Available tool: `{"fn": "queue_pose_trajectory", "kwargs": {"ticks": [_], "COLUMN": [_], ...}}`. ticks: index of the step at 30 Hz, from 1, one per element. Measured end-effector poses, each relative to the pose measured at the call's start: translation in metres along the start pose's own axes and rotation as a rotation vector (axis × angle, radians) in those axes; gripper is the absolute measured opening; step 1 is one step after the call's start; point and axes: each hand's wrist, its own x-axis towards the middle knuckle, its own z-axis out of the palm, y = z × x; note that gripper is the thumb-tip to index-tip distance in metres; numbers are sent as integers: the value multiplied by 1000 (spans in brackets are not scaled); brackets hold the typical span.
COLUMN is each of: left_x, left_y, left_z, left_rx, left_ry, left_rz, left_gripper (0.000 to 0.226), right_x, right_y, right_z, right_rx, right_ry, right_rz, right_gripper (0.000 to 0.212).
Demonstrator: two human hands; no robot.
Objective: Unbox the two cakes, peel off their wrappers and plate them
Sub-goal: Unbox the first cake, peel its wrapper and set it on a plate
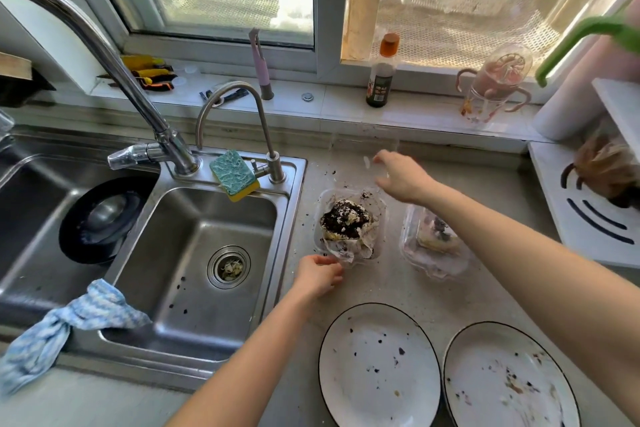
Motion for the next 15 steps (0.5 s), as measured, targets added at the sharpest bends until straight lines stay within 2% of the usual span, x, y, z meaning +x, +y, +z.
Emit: {"fn": "queue_pose_trajectory", "kwargs": {"ticks": [2,4,6,8,11,15], "left_x": [-4,-5,0,8,21,31], "left_y": [6,18,33,48,61,72], "left_z": [-17,-36,-49,-53,-49,-39], "left_rx": [262,523,655,789,978,874], "left_ry": [25,165,241,210,185,242], "left_rz": [122,310,472,584,627,594], "left_gripper": [21,21,31,43,46,33], "right_x": [-17,-29,-33,-32,-27,-17], "right_y": [5,11,16,18,19,22], "right_z": [9,18,24,29,34,32], "right_rx": [-21,-53,-67,-77,-95,-93], "right_ry": [-99,-157,-203,-234,-218,-137], "right_rz": [-2,11,49,83,86,62], "right_gripper": [51,65,78,79,66,57]}}
